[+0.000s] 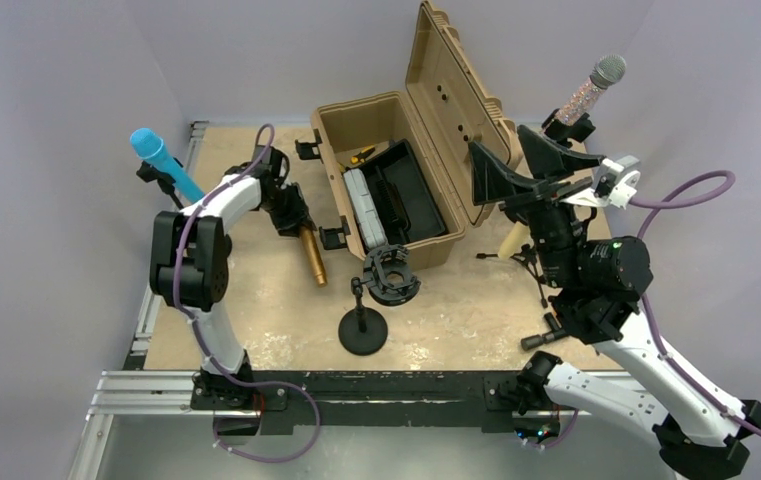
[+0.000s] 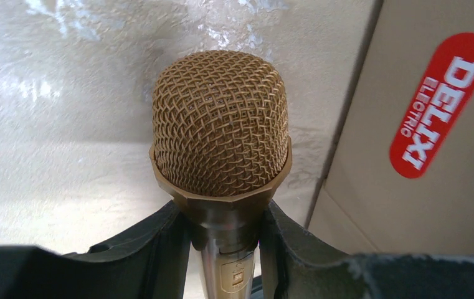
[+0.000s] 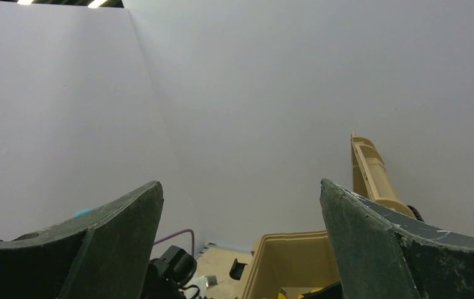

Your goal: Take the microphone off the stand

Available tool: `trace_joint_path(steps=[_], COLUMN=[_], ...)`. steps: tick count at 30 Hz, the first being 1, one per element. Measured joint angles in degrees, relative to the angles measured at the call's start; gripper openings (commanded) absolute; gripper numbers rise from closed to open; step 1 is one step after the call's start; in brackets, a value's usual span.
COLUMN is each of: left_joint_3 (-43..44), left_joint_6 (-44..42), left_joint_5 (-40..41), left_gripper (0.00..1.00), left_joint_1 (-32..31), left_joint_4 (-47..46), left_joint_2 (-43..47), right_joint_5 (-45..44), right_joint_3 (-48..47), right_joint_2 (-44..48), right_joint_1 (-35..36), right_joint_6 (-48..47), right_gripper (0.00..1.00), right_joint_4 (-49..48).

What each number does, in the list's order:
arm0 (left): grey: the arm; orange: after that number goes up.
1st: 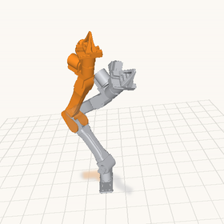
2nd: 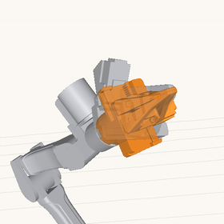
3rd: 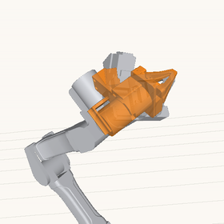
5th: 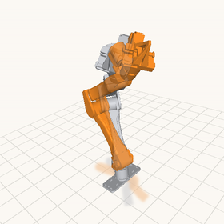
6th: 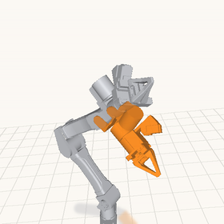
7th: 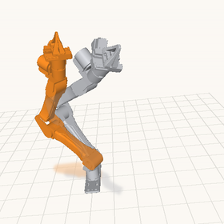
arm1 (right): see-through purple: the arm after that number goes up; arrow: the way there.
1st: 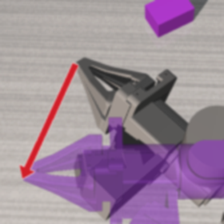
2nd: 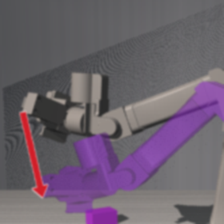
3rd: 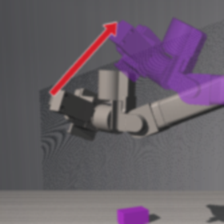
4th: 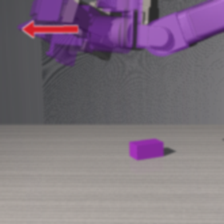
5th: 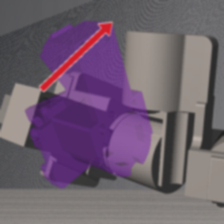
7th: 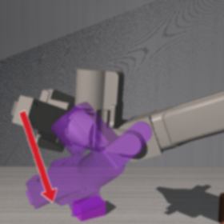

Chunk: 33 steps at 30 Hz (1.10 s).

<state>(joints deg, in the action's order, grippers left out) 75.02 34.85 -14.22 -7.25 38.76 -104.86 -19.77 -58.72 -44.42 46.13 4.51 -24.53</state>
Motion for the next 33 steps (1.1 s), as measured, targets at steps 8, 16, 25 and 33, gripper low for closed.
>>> trace_joint_path(steps=[8, 16, 25, 33], left_joint_3=[2.54, 3.32, 3.32, 1.51], left_joint_6=[-4.72, -6.60, -5.84, -5.07], left_joint_5=[-2.19, -3.82, -5.97, -5.99], left_gripper=[0.15, 0.43, 0.65, 0.74], left_joint_1=[0.00, -0.81, -1.29, -1.22], left_joint_4=[-0.04, -0.20, -1.16, -2.08], left_joint_2=[-7.19, -7.96, -8.24, -6.45], right_joint_5=[-0.11, -0.20, -0.20, -0.17], right_joint_3=[0.42, 1.11, 1.11, 1.11], right_joint_2=[0.26, 1.20, 2.19, 2.16], right_joint_1=[0.00, 0.00, 0.00, 0.00], right_joint_6=[-0.90, -1.22, -1.25, -0.96], right_gripper=[0.95, 0.95, 0.95, 0.95], right_joint_4=[0.00, -0.07, -0.31, -0.07])
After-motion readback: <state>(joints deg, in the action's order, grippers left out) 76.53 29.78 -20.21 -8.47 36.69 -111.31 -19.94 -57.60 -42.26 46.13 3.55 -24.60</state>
